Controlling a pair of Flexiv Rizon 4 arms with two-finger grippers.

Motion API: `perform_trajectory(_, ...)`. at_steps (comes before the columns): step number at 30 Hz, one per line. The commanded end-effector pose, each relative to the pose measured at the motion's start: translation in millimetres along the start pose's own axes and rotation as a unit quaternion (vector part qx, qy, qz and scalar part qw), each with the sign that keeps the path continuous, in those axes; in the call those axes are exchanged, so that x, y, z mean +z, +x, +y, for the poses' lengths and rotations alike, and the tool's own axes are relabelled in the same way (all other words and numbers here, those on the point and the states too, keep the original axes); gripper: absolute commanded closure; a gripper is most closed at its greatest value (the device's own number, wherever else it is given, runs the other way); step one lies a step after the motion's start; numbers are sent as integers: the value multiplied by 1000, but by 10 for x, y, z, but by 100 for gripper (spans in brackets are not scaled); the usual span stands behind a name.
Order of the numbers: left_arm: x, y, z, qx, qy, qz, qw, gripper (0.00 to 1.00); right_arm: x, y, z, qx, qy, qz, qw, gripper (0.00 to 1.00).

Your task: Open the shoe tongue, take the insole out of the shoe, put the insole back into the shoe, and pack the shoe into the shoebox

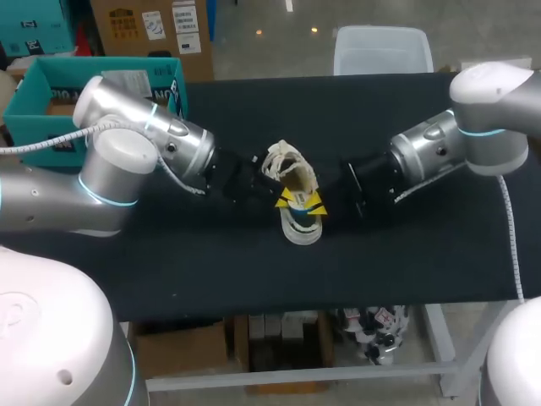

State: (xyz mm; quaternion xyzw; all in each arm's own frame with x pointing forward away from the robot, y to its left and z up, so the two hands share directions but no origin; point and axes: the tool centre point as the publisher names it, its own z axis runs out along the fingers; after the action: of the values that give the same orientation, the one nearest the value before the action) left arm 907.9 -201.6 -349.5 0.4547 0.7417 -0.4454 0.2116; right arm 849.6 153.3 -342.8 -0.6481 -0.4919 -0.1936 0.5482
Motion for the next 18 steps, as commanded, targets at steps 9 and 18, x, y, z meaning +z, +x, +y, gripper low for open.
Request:
perform_trajectory(9, -407, 11, -206, -1, -4, -19, 1000, 0, 62, -35, 171, 11, -14, -31, 999, 100)
perform_trajectory(18, -939, -32, -342, -43, -40, -29, 998, 0, 99, -81, 190, 23, -52, -85, 995, 100)
